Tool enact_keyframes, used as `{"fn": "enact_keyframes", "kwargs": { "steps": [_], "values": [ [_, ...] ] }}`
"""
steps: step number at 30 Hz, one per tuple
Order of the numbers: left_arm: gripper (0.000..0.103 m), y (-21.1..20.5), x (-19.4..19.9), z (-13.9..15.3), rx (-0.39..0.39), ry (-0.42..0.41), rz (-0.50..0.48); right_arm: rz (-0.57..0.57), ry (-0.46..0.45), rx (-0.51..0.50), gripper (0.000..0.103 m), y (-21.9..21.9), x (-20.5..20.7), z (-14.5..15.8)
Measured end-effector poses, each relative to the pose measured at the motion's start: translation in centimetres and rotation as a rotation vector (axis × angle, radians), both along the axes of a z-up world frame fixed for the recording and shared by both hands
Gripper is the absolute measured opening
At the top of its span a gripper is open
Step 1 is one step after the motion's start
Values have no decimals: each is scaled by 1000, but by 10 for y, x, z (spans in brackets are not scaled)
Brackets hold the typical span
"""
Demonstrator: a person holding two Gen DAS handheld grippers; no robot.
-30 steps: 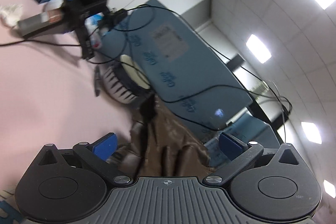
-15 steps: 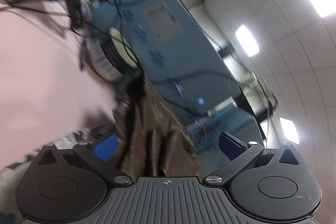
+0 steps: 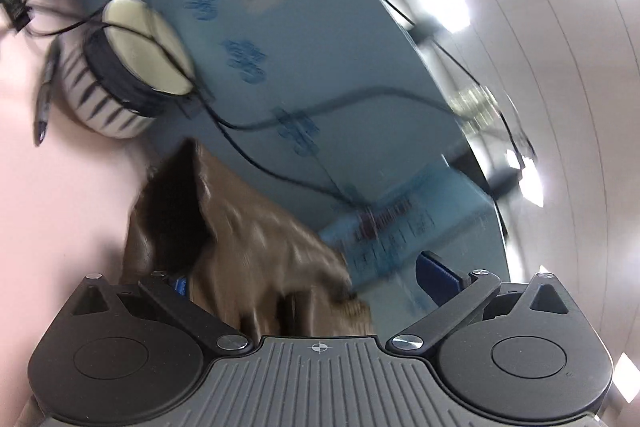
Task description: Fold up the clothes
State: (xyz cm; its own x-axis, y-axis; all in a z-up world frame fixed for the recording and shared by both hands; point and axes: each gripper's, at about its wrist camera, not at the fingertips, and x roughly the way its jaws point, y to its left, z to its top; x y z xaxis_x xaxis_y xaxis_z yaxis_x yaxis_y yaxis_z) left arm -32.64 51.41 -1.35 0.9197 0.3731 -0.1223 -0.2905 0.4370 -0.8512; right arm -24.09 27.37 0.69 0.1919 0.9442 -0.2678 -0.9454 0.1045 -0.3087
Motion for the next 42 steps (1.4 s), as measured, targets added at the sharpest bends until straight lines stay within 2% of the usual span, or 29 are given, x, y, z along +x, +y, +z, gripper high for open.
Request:
{"fn": "enact_keyframes", "kwargs": {
  "steps": [2, 4, 5, 6, 7, 8, 9, 10, 11, 12, 15, 18, 21, 23, 25, 30, 36, 38, 42],
  "values": [
    [101, -1, -4, -5, 18, -37, 19, 23, -14, -2, 88, 8, -9, -2],
    [95, -4, -5, -2, 54, -25, 51, 17, 13, 9, 84, 19, -12, -1],
    [88, -5, -4, 0, 78, -13, 69, 19, 36, 16, 83, 25, -13, 0],
    [77, -8, -2, 2, 105, 19, 84, 21, 57, 23, 77, 30, -15, 1],
    [71, -10, 0, 3, 132, 57, 98, 20, 77, 26, 72, 35, -15, 1],
    [55, -13, 3, 5, 159, 96, 113, 14, 101, 30, 61, 38, -14, 1],
    [36, -16, 6, 6, 186, 134, 127, 9, 126, 34, 49, 40, -13, 1],
    [30, -16, 8, 7, 204, 178, 143, 3, 149, 38, 43, 42, -12, 1],
    [18, -16, 9, 7, 217, 214, 158, -3, 164, 45, 33, 40, -10, 4],
    [15, -18, 9, 7, 231, 234, 167, -11, 176, 54, 25, 38, -7, 6],
    [10, -31, 10, 11, 303, 271, 193, -41, 213, 113, 13, 22, 3, 20],
    [3, -50, 11, 18, 396, 302, 226, -58, 263, 191, 9, 0, 20, 42],
    [2, -76, 17, 28, 533, 327, 268, -77, 326, 275, 7, -25, 42, 66],
    [2, -95, 19, 36, 625, 326, 298, -86, 353, 326, 7, -42, 57, 81],
    [2, -110, 19, 45, 672, 270, 305, -100, 376, 364, 6, -56, 74, 96],
    [2, -148, 24, 69, 739, 141, 276, -143, 467, 416, 6, -98, 121, 122],
    [2, -194, 36, 99, 819, 9, 228, -235, 513, 480, 6, -164, 167, 138],
    [2, -206, 50, 101, 822, -10, 158, -285, 520, 487, 6, -194, 179, 139],
    [2, -223, 82, 89, 764, 8, -40, -419, 517, 467, 6, -254, 204, 127]
  ]
}}
